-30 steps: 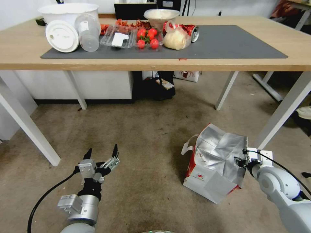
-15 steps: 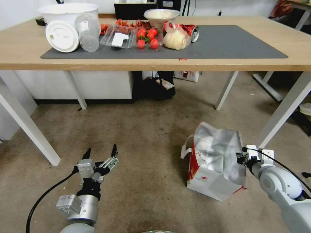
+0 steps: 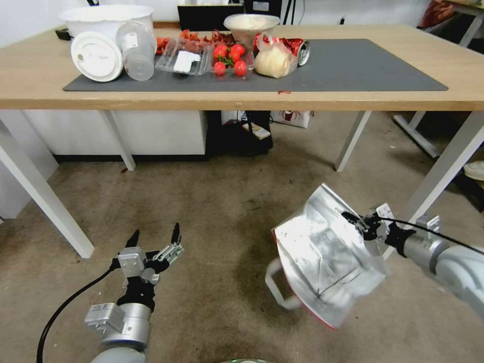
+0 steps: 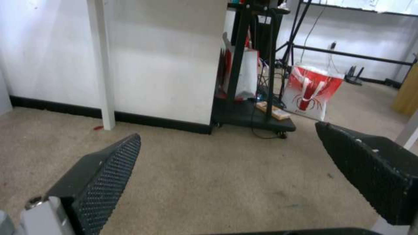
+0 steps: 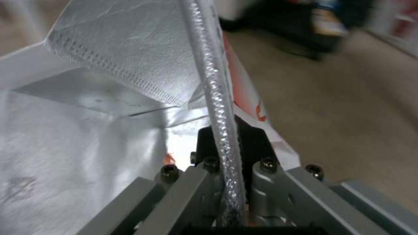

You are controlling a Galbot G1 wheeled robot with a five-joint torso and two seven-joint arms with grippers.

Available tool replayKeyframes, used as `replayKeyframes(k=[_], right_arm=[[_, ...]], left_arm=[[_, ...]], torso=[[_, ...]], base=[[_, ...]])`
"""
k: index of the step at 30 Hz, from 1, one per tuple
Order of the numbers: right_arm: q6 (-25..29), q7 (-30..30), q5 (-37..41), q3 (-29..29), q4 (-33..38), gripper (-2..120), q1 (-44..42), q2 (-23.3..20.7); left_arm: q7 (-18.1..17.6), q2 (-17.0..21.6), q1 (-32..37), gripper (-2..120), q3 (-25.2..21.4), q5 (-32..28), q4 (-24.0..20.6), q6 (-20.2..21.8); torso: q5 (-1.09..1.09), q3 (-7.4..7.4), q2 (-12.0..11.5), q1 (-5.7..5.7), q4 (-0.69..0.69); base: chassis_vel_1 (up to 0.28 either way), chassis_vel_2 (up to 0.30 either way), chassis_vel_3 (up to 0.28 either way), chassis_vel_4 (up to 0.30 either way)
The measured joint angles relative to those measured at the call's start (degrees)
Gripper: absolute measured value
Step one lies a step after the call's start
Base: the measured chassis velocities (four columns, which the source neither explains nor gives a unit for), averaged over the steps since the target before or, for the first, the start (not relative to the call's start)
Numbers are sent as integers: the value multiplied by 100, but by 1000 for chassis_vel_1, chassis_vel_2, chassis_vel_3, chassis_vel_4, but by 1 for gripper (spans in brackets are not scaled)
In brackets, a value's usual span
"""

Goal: Pick up the food delivery bag from the floor and place it on the table.

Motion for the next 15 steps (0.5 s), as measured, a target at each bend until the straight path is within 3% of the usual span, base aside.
replayKeyframes(k=[1,3,5,9,15], right_arm=[[0,0,0,0,0,0,0,0],[203,-745,93,-18,-115,0,39,-311],[238,-985,109,-19,-145,0,55,-405],[263,-2048,321,-37,-156,0,246,-749],[143,-2548,650,-165,-87,0,565,-939]], left_arm=[[0,0,0,100,0,0,0,0],[-9,10,2,100,-5,0,0,2],[-14,14,4,100,-8,0,-1,3],[-27,16,9,100,-12,-6,-26,4],[-59,4,9,100,-10,-10,-47,27]], torso=[[0,0,0,0,0],[0,0,0,0,0],[0,0,0,0,-1],[0,0,0,0,-1],[0,0,0,0,0]], base=[[0,0,0,0],[0,0,0,0],[0,0,0,0],[0,0,0,0],[0,0,0,0]])
